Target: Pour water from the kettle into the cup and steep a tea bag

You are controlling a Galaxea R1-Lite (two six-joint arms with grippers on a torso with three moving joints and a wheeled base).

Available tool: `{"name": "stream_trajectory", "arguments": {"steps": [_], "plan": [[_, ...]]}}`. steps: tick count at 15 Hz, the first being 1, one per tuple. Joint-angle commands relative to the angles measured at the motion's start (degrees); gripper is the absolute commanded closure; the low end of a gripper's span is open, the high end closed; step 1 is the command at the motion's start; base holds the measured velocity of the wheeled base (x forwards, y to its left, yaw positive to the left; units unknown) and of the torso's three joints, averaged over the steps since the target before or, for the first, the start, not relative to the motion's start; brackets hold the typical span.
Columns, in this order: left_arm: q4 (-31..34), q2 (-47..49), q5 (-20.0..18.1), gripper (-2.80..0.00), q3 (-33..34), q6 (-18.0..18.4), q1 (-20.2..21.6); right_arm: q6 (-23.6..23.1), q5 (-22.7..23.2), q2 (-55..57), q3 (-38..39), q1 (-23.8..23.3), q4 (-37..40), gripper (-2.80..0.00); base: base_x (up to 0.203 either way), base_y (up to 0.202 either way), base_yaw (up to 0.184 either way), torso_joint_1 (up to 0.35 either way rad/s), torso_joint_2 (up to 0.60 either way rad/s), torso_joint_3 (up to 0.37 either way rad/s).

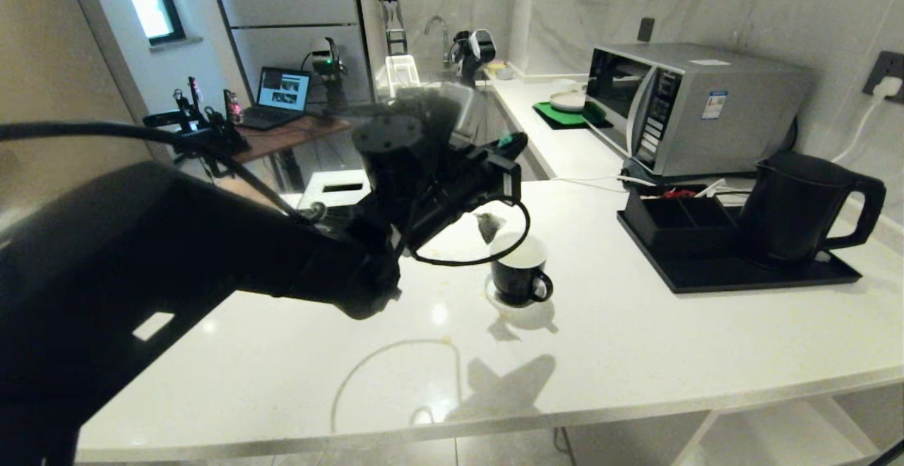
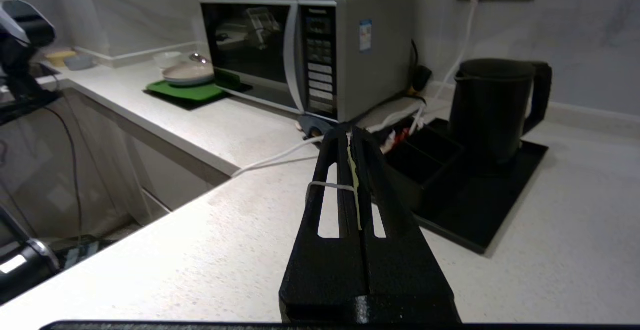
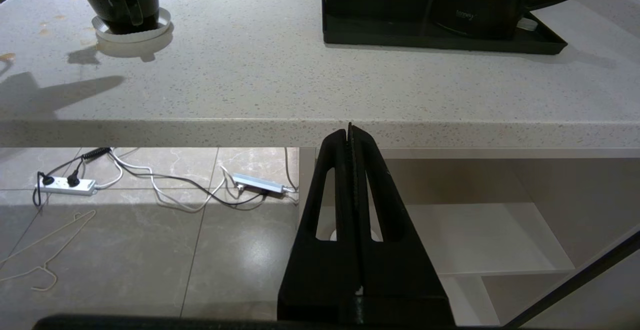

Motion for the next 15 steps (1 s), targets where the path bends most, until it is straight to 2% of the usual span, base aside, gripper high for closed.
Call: {"name": "stream_trajectory", "arguments": {"steps": [1, 4, 10, 13, 15], "plan": [[-0.5, -1.6, -0.1, 0.00, 0.0, -0.1, 0.3, -0.1, 0.0, 0.1, 0.0, 0.0, 0.0, 0.00, 0.000, 0.000, 0.000, 0.000, 0.00, 0.000], [-2.4, -1.7, -0.1, 0.00, -1.0, -0.5, 0.9, -0.1, 0.0, 0.1, 0.0, 0.0, 0.0, 0.00, 0.000, 0.000, 0.000, 0.000, 0.00, 0.000], [-4.1, -3.1, 0.1, 0.00, -3.7, -1.0, 4.6, -0.1, 0.0, 0.1, 0.0, 0.0, 0.0, 0.00, 0.000, 0.000, 0.000, 0.000, 0.00, 0.000], [-4.3, -4.6, 5.3, 0.00, -3.7, -0.9, 6.7, -0.1, 0.0, 0.1, 0.0, 0.0, 0.0, 0.00, 0.000, 0.000, 0.000, 0.000, 0.00, 0.000], [-4.3, -4.9, 5.9, 0.00, -3.7, -0.8, 8.8, -0.1, 0.0, 0.1, 0.0, 0.0, 0.0, 0.00, 0.000, 0.000, 0.000, 0.000, 0.00, 0.000]]}}
